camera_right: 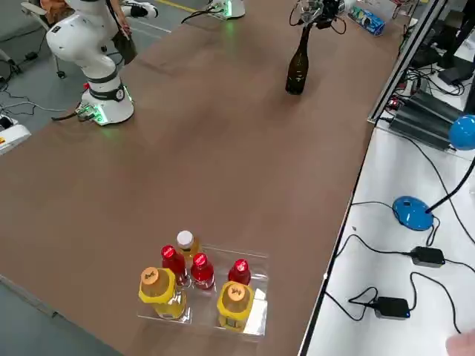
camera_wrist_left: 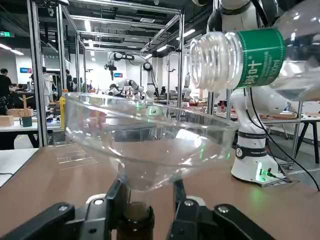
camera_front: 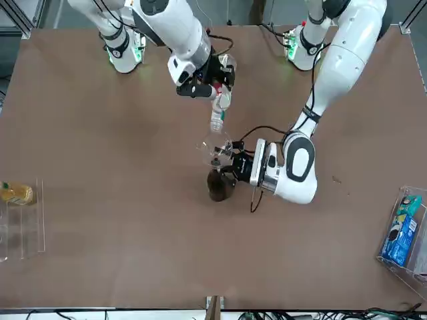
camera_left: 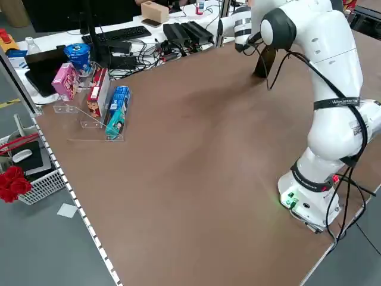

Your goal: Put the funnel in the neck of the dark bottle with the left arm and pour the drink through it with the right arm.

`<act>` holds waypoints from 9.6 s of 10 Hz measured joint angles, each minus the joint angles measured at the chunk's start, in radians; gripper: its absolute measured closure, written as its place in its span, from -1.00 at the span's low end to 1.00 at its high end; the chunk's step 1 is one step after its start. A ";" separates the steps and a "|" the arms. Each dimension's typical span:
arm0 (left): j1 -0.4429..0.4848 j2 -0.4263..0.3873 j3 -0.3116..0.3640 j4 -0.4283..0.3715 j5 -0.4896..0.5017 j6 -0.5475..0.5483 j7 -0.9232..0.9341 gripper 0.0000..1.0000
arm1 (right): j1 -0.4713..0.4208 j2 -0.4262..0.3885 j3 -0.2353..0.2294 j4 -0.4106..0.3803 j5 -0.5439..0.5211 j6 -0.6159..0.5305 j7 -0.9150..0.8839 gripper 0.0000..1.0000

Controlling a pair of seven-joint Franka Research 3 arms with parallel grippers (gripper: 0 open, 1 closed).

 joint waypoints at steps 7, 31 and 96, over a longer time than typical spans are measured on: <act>0.002 0.000 0.000 0.000 -0.001 0.000 0.000 0.11 | 0.000 0.021 0.002 0.021 -0.008 0.000 0.025 0.16; 0.318 -0.252 0.009 0.081 0.915 -0.019 -0.176 -0.99 | -0.048 -0.221 -0.711 -0.010 0.177 -0.187 -1.732 0.16; 0.061 -0.753 0.408 -0.058 1.380 -0.290 -2.193 -0.95 | -0.036 0.347 -1.513 -0.616 1.211 -0.656 -3.798 -1.00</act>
